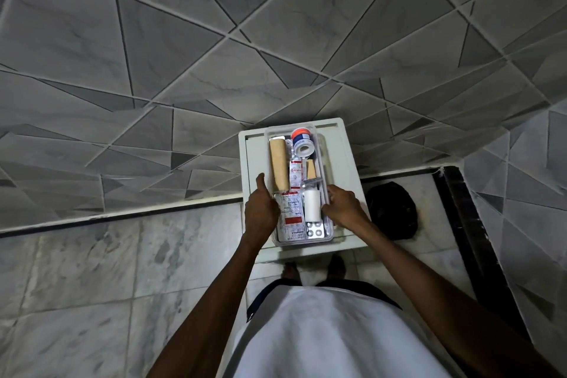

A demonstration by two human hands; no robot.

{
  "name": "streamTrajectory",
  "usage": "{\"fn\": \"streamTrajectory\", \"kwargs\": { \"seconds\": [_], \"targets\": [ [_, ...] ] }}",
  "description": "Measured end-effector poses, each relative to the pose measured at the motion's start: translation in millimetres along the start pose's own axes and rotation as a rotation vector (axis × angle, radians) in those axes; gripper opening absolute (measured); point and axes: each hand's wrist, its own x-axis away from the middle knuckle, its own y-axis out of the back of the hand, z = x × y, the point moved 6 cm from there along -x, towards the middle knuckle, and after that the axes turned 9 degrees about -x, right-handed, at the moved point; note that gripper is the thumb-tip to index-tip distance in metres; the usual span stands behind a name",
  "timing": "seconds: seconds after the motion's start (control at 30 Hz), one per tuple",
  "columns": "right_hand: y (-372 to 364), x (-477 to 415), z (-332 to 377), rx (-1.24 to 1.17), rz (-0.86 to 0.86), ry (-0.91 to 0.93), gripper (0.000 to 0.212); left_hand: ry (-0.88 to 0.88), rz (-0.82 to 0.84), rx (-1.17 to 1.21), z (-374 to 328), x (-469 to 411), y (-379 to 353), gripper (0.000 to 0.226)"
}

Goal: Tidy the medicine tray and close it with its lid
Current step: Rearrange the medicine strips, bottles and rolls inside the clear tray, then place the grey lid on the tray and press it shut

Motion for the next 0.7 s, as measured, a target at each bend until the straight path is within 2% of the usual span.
{"fn": "streamTrajectory", "kwargs": {
  "seconds": [0.07, 0.2, 0.27, 0.33, 0.43, 0.53, 0.7],
  "targets": [
    [2, 2, 5, -0.001, -0.036, 0.013, 0.022, -0.009, -0.023, 0.016, 0, 1, 3, 0.055],
    [0, 2, 4, 0.013, -0.062, 0.039, 0.026, 0.033, -0.039, 0.006, 7, 0, 2, 0.059],
    [0, 0, 3, -0.006, -0.064, 0.054, 0.024, 0.034, -0.038, 0.013, 8, 0, 3, 0.053],
    [0, -2, 1, -0.123, -0.046, 0.041, 0.02, 0.054, -0.064, 0.013, 9, -1, 12, 0.046],
    [4, -12, -12, -0.293, -0.082, -0.051, 0.03, 0.098, -0.102, 0.016, 16, 0, 23, 0.05],
    [7, -28, -27, -0.207, -0.174, -0.161, 0.031, 0.142, -0.107, 0.072, 25, -4, 30, 0.05],
    [-6, -30, -3, 0.056, -0.21, -0.193, 0.043, 0.125, -0.165, 0.026, 24, -10, 47, 0.05]
  ]
}}
